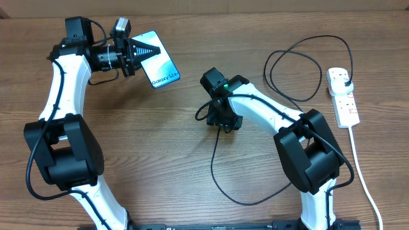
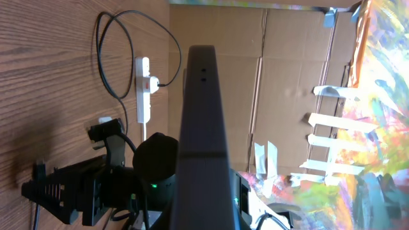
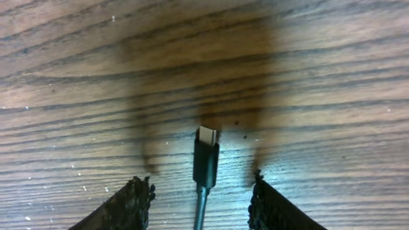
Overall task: Plug charger to phone and switch on socket
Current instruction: 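Lift the plug with the right gripper and carry it toward the phone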
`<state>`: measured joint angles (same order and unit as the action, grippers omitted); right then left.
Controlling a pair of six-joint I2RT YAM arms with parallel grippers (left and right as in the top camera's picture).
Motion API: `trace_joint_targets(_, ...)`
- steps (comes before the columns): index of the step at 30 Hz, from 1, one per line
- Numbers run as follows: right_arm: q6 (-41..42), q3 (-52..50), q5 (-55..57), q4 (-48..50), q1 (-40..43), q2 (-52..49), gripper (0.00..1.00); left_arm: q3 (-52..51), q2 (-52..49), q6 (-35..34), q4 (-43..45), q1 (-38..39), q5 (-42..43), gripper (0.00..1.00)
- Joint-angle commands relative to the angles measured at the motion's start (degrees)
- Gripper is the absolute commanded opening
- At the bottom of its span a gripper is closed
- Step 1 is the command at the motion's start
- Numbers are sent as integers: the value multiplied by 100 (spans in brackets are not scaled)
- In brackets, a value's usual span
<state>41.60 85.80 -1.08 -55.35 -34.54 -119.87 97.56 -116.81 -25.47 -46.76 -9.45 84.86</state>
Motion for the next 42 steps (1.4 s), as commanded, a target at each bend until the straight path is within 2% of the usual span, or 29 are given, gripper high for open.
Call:
trace_joint_targets(1,85,-35,-74,11,9,-61,49,96,24,109,2,7,219,4)
trace_joint_targets(9,192,-260,-160,195,11,-81,42,96,24,109,2,7,216,4)
trace_joint_targets(15,192,-649,-374,588,11,-81,32,96,24,111,2,7,214,4)
trace_joint_targets(19,190,-671,-374,619,11,-81,20,96,24,111,2,7,197,4)
trace_joint_targets(22,186,-671,-374,623,11,-81,4,96,24,111,2,7,195,4)
trace_joint_targets(25,55,-654,-411,616,22,-74,4,96,24,111,2,7,195,4)
trace_joint_targets(31,-1045,-575,-1196,638,138,350,4,96,24,120,0,7,90,4)
trace_joint_targets(39,-3056,-575,-3322,619,476,1947,4,96,24,782,-15,11,444,4)
trace_joint_targets(42,-3495,-575,-3716,356,498,2459,4,96,24,999,-46,13,581,4)
